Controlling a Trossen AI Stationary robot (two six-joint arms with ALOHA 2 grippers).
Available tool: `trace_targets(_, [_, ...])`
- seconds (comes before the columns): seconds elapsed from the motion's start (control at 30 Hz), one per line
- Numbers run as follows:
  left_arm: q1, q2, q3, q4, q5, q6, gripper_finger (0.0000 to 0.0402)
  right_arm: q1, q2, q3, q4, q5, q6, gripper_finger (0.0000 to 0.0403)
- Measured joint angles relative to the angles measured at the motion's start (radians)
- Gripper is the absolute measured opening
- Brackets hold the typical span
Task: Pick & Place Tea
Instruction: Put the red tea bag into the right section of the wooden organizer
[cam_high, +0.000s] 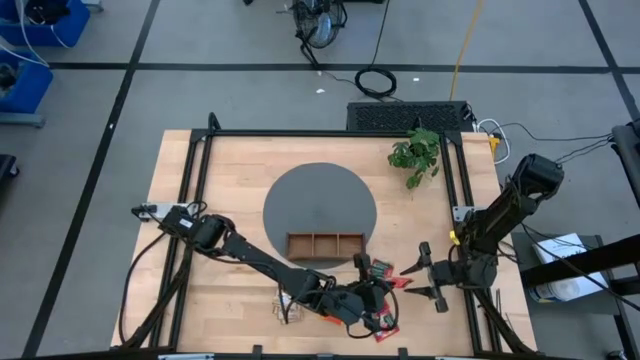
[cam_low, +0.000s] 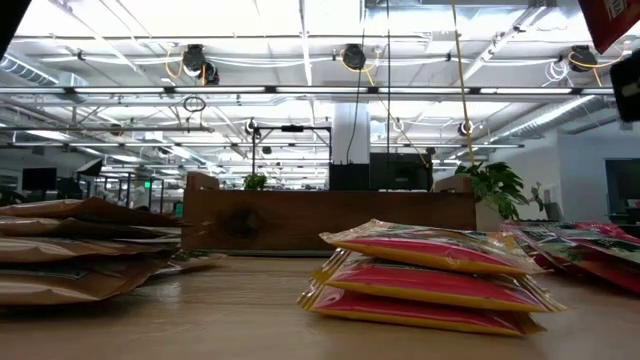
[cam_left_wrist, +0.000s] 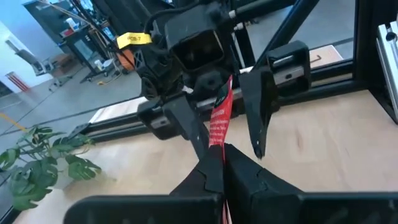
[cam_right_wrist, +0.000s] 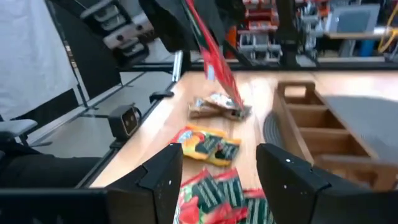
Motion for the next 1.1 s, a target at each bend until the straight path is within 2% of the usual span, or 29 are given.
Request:
trace_targets(0.33, [-0.026,0.000,0.000,-0.025,0.000,-0.018,0.0003,0.006,-0.001,0.000,0.146,0.003,-0.173,0.0168])
trace_targets(0.87, [0.005,0.001,0.000,-0.075,0.037,-0.067,0.0004,-0.022,0.000,0.001,0.137,-0.031,-0.176,0.0164])
trace_targets(1.0, [0.008,0.001,0.000,-0.076,0.042,-0.072,0.0008,-0.025,0.000,0.002,0.137,-0.030,-0.177,0.0132])
trace_targets(1.1, [0.010,0.001,0.000,-0.075,0.067,-0.074,0.0004,-0.036,0.000,0.002,0.137,-0.029,-0.181,0.0083])
